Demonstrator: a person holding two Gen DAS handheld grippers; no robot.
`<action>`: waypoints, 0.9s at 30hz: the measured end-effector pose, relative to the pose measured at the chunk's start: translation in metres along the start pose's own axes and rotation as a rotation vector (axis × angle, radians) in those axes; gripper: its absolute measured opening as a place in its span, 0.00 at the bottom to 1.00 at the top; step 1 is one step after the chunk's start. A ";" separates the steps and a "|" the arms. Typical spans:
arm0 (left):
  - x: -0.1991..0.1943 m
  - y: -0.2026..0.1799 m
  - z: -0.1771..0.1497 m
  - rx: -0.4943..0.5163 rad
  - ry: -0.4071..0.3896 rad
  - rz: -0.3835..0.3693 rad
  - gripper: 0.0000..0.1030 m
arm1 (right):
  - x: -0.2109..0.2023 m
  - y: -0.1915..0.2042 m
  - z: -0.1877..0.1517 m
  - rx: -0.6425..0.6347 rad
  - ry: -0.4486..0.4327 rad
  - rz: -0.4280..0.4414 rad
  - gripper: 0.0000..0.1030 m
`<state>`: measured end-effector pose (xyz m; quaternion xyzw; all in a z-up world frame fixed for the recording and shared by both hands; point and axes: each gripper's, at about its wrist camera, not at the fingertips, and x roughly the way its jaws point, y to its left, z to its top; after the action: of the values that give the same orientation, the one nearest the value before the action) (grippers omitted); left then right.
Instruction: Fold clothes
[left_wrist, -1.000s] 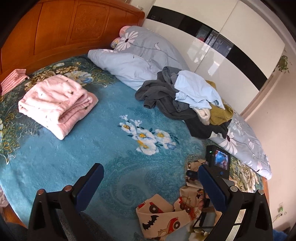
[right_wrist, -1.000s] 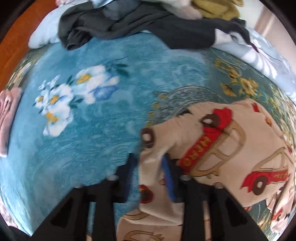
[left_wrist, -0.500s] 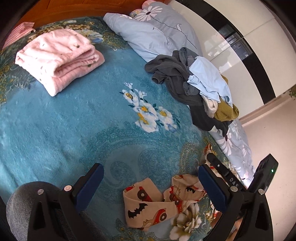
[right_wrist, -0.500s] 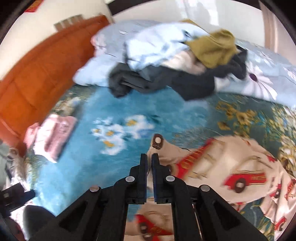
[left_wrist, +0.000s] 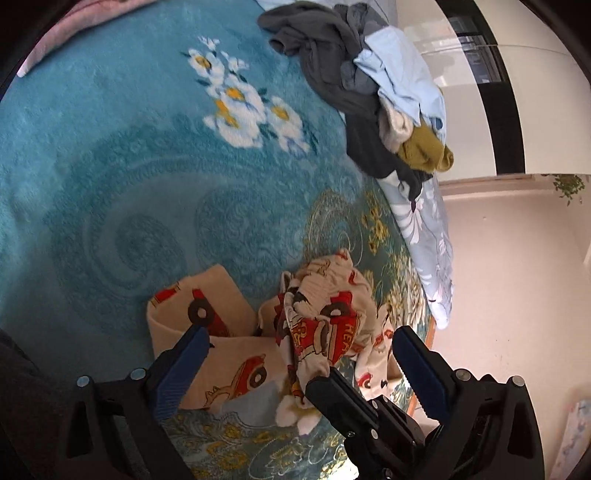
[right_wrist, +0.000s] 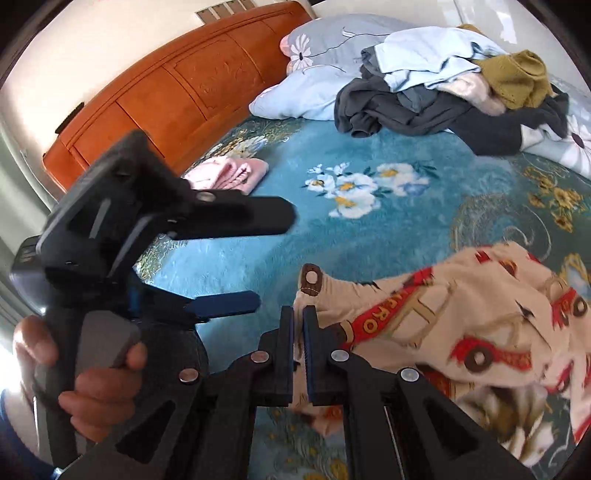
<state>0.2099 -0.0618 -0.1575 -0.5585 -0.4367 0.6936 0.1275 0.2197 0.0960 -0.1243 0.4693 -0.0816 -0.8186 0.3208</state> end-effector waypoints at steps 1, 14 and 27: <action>0.005 -0.001 -0.003 0.003 0.024 0.001 0.93 | -0.002 -0.002 -0.004 0.009 0.001 -0.005 0.05; 0.023 0.007 -0.014 -0.014 0.059 0.013 0.11 | -0.006 -0.002 -0.018 -0.042 0.053 -0.057 0.07; -0.037 0.007 0.019 0.013 -0.167 0.037 0.09 | -0.164 -0.165 -0.060 0.389 0.005 -0.541 0.40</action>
<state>0.2077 -0.0993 -0.1389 -0.5059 -0.4309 0.7429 0.0813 0.2531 0.3332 -0.1113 0.5283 -0.1082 -0.8421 -0.0036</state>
